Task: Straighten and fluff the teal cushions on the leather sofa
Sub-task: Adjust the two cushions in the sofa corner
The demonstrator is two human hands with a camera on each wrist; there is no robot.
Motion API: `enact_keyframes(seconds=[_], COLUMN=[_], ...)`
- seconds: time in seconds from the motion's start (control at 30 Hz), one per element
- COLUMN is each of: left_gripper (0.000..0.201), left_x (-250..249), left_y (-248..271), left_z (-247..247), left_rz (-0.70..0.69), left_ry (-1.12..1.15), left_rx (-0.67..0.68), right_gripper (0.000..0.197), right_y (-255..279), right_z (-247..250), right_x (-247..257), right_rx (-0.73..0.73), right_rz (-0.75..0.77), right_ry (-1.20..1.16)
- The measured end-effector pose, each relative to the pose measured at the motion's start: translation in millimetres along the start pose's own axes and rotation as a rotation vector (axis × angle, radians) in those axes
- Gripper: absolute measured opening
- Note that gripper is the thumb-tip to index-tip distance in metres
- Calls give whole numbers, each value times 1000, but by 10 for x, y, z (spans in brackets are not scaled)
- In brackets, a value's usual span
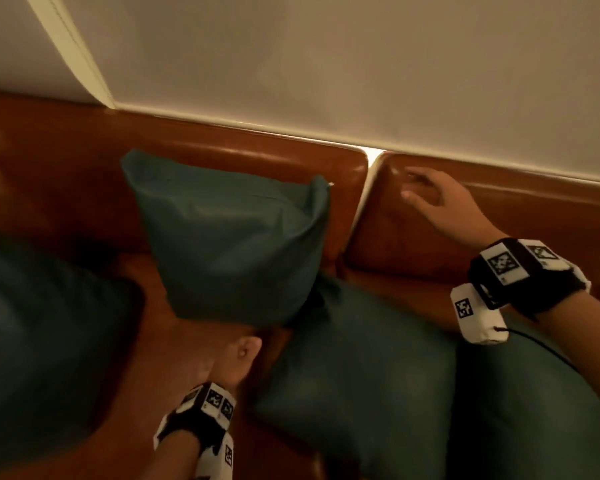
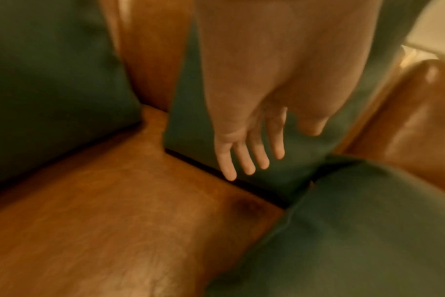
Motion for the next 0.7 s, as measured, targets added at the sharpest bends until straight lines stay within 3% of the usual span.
enact_keyframes(seconds=[0.1,0.23,0.37,0.43,0.5,0.53,0.63,0.7], left_gripper=[36,38,72,83,70,63,56,52], left_x=[-26,-22,109,133,-26,-131,-796,-1267], left_y=[-263,-470,-574,-571,-534,-537,-482,-535], left_z=[-624,-932,-1313,-1420,-1492,-1518,-1544,-1576], left_rz=[37,55,25,118,207,170,-92,-242], left_ry=[18,-182,-376,-382,-366,-389,-495,-564], left_rx=[81,-106,-268,-285,-344,-397,-560,-590], right_gripper=[43,44,48,52,58,64,101,100], right_y=[143,571,1114,1343,1514,1580,1641,1589], right_z=[282,451,615,685,733,733,676,594], right_x=[-969,-2220,-3675,-4294,-4680,-4787,-4813,-4722], right_rx=[-13,106,277,320,353,374,434,474], right_rz=[-170,-404,-642,-744,-818,-833,-810,-761], right_ry=[63,162,265,273,221,177,23,-56])
Point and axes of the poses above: each hand's wrist, its own y-axis away from the middle knuckle, its own z-axis out of the back of the hand, x = y × z, the point moved 5 cm from there along -y, towards the middle knuckle, and after that the axes turned 7 degrees about -z, right-handed, at the moved point
